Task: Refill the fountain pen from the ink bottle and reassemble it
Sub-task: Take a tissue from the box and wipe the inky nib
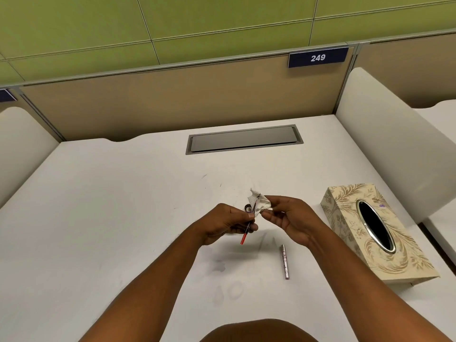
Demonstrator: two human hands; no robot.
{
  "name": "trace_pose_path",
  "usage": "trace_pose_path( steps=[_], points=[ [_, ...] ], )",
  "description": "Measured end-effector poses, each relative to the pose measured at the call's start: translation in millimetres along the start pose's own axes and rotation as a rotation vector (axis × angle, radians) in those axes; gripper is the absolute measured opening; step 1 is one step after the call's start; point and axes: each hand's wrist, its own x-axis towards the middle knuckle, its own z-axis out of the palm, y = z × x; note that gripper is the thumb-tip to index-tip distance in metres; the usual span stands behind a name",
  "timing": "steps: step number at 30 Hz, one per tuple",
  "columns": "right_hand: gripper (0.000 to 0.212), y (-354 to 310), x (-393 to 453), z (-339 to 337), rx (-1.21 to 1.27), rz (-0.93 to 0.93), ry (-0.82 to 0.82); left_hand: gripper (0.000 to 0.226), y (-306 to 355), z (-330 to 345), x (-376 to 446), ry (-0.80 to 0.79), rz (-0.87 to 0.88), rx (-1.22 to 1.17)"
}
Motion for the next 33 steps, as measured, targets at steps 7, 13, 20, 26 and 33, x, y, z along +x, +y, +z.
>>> trace_pose_path(
  steps=[7, 13, 20, 26, 33],
  points=[
    [0.028, 2.9, -1.8, -4.8, 0.066, 0.055, -0.100, 0.029, -1.7, -2.9, -0.3, -0.023, 0.019, 0.028],
    [0.020, 6.6, -2.2, -0.6, -0.022, 0.048, -0.121, 0.017, -6.9, -7.1, -0.4, -0.035, 0.022, 0.087],
    [0.011, 8.6, -3.3, 12.0, -0.254, 0.017, -0.032, 0.018, -5.2, -9.2, -2.1, -0.049, 0.040, 0.222],
    [0.017, 13.4, 0.0, 26.3, -0.523, -0.056, 0.101, 0.022, -11.0, -11.7, -1.2, -0.046, 0.070, 0.273],
    [0.020, 29.6, 6.6, 29.8, -0.666, -0.205, 0.125, 0.019, -14.2, -9.6, -1.7, -0.011, 0.096, 0.358]
  ],
)
